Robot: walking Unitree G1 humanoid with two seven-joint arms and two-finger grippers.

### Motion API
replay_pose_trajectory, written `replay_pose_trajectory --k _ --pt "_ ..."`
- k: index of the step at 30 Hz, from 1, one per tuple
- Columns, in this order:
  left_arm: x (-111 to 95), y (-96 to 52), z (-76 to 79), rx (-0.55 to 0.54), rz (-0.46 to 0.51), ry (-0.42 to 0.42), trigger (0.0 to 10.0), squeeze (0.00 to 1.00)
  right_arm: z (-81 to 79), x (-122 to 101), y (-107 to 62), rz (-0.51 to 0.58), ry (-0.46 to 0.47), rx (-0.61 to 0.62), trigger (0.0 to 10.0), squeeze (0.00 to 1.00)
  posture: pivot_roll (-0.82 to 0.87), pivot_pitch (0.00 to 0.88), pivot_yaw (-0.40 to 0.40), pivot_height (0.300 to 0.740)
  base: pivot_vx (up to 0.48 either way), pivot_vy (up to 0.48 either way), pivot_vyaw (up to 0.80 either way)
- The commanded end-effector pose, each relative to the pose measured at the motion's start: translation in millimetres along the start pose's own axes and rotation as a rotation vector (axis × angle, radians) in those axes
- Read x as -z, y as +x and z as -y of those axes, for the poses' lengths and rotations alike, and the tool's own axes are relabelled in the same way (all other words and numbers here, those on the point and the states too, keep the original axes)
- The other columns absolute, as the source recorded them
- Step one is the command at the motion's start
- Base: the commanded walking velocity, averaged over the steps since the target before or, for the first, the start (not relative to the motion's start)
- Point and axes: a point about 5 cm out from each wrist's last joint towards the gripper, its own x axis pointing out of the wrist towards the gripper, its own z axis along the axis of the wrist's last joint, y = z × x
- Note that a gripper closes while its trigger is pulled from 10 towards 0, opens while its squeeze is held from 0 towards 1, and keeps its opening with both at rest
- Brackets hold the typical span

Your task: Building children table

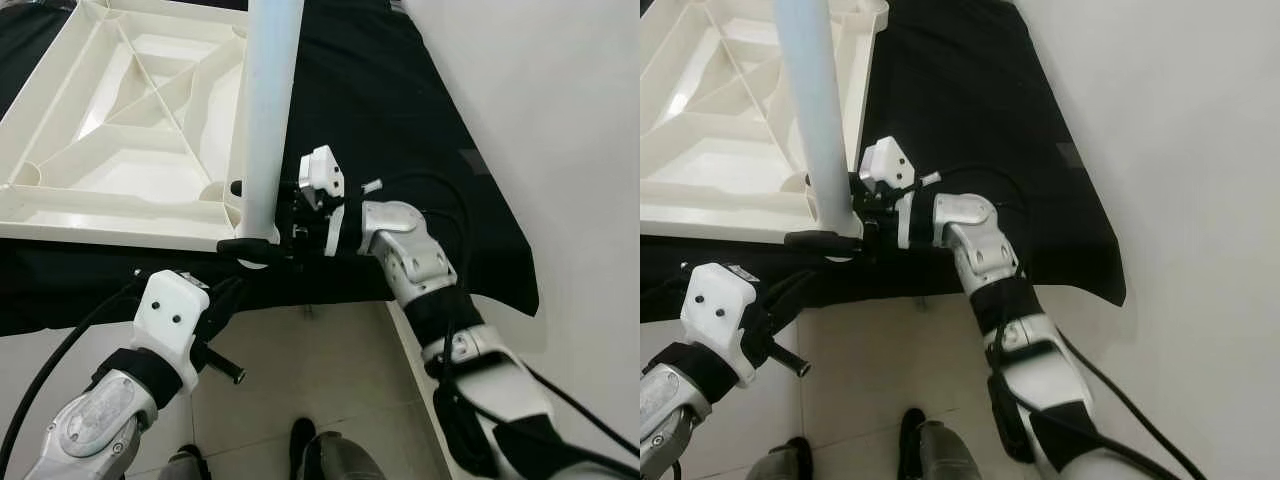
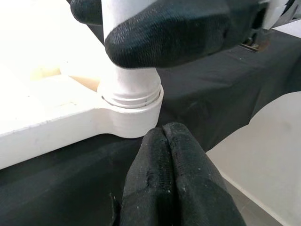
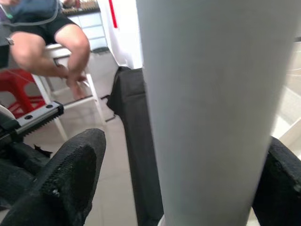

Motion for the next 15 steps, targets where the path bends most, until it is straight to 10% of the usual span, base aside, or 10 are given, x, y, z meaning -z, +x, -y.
replay_pose_trajectory --k 1,15 --pt "4.6 -1.9 3.5 0.011 -0.022 -0.007 10.0 0.00 -1.7 5.2 -3.5 -0.006 0.029 -0.052 0.0 0.00 0.14 0.302 -0.193 0.740 0.000 0.000 0.00" --pt "4.9 -3.5 5.2 0.021 -0.030 -0.008 10.0 0.00 4.4 10.1 -16.3 -0.055 0.052 -0.150 0.0 0.00 0.15 0.299 -0.186 0.740 0.000 0.000 0.00"
